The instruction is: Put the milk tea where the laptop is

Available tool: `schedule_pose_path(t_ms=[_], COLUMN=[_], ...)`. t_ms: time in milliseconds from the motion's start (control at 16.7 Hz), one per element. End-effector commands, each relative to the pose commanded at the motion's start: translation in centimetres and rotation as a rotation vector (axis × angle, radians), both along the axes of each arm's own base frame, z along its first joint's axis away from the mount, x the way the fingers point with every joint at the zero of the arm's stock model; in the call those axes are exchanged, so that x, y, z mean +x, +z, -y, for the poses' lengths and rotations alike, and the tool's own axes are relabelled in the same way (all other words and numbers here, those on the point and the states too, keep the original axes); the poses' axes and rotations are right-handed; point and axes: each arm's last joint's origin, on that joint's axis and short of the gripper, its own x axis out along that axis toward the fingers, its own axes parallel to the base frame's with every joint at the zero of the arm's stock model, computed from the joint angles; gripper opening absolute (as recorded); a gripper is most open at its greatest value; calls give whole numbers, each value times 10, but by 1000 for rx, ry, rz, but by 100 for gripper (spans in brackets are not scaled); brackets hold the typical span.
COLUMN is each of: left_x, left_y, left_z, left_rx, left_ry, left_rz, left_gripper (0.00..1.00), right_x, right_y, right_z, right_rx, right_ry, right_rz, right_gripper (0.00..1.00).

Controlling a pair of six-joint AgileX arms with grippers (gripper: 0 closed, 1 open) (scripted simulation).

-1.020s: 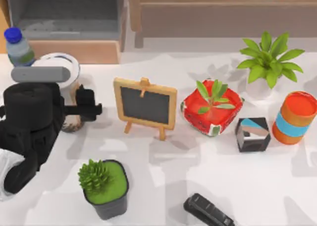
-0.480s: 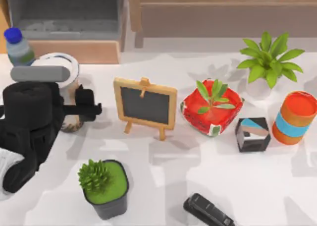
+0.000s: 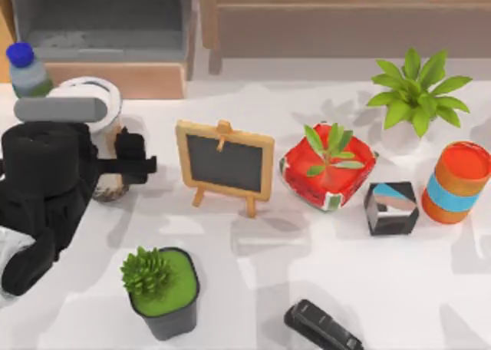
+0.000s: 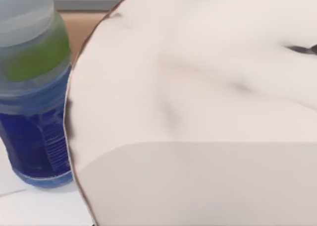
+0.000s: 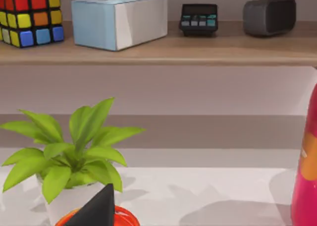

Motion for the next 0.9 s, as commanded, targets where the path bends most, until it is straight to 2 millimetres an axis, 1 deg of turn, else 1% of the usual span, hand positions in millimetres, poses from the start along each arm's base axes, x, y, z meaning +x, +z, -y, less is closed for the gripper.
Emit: schedule_pose_path(t_ms=[180,300,660,900], left_x=[6,6,-1,-7], left_y=[16,20,23,34], left_z=[-2,-9,-41,-65], left_rx=[-19,-12,27,30], left_ry=[2,3,3,-1], left_rz=[64,67,7,19], left_gripper=[0,0,0,0], right_x=[0,0,0,0], right_y=[0,0,0,0], right_z=[0,0,0,0], right_rx=[0,0,0,0], right_ry=[0,0,0,0], right_rz=[0,0,0,0], right_gripper=[100,100,100,100])
